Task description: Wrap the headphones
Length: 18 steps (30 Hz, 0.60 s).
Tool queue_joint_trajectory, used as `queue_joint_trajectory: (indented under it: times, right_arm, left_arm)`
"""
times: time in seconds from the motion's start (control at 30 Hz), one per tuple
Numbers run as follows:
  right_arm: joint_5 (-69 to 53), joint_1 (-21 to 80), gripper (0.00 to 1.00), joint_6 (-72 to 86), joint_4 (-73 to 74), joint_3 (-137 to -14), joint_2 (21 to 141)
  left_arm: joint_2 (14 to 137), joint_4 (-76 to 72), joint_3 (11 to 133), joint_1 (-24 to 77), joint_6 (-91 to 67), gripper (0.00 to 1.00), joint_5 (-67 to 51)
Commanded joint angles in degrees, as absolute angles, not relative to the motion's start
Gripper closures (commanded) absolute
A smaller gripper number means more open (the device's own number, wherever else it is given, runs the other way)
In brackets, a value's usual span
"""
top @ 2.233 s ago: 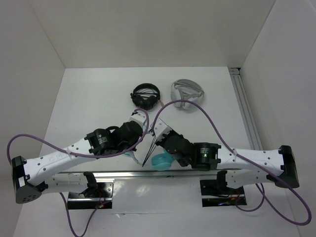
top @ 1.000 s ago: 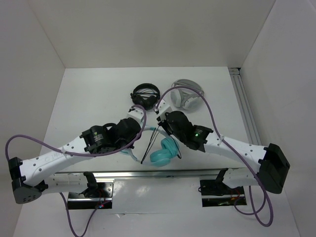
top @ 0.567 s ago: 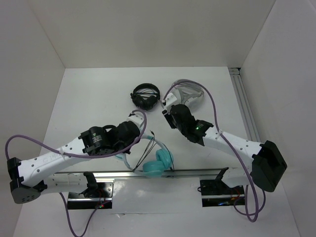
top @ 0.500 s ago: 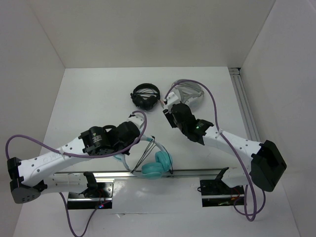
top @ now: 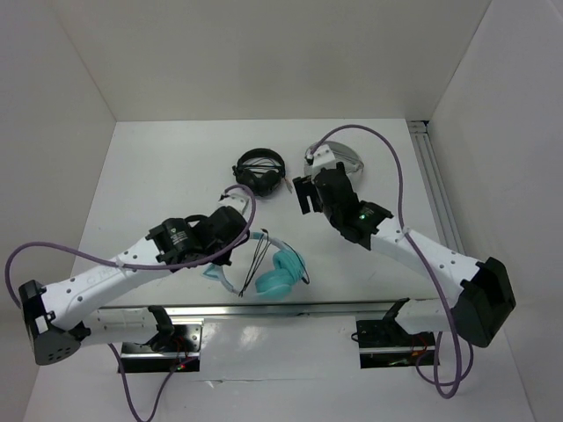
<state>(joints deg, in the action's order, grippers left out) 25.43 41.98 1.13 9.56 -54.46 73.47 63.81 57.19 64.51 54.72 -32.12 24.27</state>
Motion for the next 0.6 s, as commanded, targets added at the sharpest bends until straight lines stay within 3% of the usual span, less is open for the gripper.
queue_joint_trajectory:
  times: [0.0,0.03,0.1,0.33,0.57]
  right_arm:
    - [27.5,41.8,0.14,6.3,13.1,-60.7,69.4]
    - [27.5,41.8,0.06,6.9,13.9,-61.3,68.1]
    - [26.4,41.8,0.0,8.4,15.6,-62.1,66.4]
    - [23.3,42.4,0.0,9.8,20.6,-62.6,57.7]
    - [21.8,42.4,0.0,10.4,24.1,-62.0,52.0]
  left_arm:
    - [65.0,50.6,62.1,53.0,-41.8,1.0,28.4]
    - [65.6,49.1,61.0,52.3,-43.4,1.0,29.1]
    - [65.6,43.2,57.3,51.7,-47.3,1.0,30.0]
    - [69.1,29.7,50.4,48.9,-52.2,1.0,38.1]
    - [73.7,16.8,44.9,39.4,-48.1,1.0,32.6]
